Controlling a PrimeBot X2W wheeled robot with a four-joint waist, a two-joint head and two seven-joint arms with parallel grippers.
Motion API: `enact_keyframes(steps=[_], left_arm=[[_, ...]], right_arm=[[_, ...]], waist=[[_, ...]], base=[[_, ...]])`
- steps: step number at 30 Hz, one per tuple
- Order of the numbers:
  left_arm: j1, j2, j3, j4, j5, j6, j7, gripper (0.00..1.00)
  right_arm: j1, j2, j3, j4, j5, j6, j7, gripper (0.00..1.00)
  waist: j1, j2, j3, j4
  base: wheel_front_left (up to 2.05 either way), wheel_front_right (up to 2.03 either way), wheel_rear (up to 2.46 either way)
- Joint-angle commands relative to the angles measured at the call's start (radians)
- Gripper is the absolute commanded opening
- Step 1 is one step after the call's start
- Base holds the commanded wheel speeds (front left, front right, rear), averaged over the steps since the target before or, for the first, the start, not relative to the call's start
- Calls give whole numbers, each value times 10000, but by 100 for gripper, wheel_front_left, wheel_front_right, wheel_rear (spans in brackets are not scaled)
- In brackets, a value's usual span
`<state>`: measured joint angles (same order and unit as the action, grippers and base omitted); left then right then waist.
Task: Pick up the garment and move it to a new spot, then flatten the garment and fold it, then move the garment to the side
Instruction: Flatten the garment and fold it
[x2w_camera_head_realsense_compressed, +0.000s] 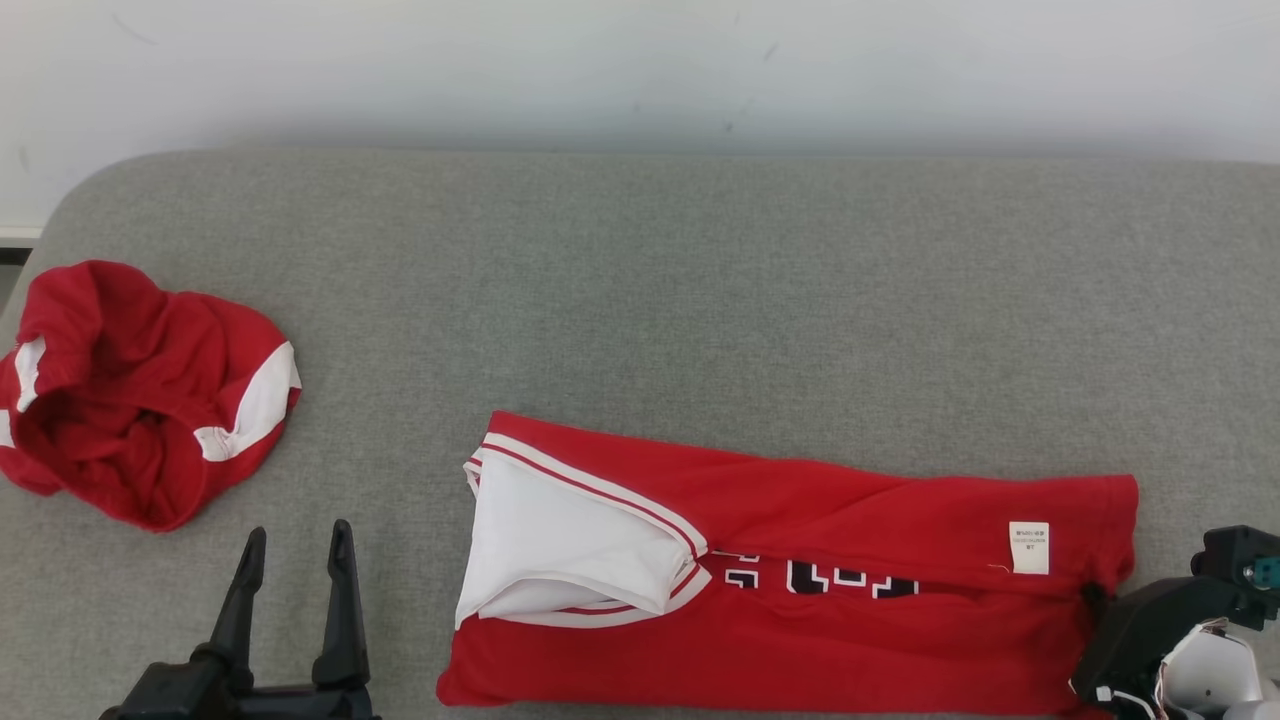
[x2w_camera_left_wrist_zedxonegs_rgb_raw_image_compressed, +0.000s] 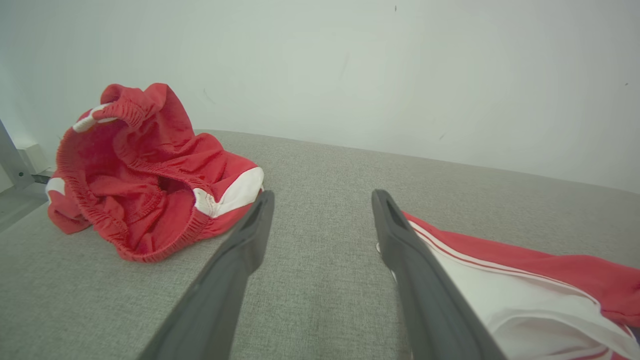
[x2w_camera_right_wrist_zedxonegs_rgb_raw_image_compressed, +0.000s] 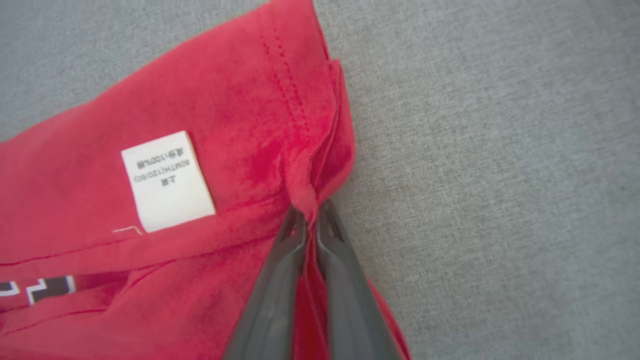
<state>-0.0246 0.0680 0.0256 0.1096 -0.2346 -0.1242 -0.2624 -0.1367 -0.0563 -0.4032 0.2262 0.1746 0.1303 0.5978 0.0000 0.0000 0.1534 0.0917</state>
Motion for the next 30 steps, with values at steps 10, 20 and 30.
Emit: enact_keyframes(steps=[10, 20, 30], left_arm=[[-31, -92, 49, -92, 150, -52, -31, 100], [54, -32, -91, -78, 54, -60, -31, 100], [230, 79, -282, 54, -46, -62, -31, 100]], right_arm=[[-777, 63, -2471, -953, -523, -10, -747, 0], [-551, 69, -4463, -2462, -1553, -10, -527, 0], [911, 71, -993, -3759, 840, -10, 579, 0]], waist=[[0, 0, -79, -100], [0, 0, -174, -142], [0, 0, -437, -247]], base=[[0, 0, 0], [0, 0, 0], [0, 0, 0]])
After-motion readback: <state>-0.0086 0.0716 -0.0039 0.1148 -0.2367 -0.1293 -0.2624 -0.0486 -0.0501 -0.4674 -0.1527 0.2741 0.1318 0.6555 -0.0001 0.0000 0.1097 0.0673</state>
